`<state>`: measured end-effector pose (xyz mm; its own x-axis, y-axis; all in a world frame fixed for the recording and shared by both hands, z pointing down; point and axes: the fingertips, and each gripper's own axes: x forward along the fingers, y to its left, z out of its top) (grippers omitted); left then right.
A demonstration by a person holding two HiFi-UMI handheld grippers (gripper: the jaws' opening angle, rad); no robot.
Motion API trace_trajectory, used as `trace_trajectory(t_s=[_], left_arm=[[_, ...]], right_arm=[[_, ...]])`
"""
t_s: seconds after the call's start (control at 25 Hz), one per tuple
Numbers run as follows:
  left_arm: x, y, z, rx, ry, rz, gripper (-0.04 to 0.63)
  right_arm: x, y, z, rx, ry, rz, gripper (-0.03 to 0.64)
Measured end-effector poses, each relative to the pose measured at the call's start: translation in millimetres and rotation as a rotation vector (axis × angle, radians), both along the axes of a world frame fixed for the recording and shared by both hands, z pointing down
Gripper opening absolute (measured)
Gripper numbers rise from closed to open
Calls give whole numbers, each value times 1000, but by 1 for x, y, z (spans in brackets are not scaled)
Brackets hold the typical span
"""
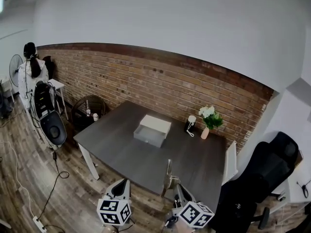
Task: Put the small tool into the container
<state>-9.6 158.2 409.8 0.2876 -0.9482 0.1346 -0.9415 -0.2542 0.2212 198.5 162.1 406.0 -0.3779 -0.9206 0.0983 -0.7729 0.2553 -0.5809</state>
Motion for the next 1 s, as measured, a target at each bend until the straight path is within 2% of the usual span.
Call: trace_trajectory(t_s=[0.52,1.0], left_arm=[[20,-96,3,11,-18,-60,6],[21,-138,23,-38,-38,-55,6]], right_arm=[[29,-107,6,5,-12,-39,5],[32,-151,28,-38,-13,-43,5]])
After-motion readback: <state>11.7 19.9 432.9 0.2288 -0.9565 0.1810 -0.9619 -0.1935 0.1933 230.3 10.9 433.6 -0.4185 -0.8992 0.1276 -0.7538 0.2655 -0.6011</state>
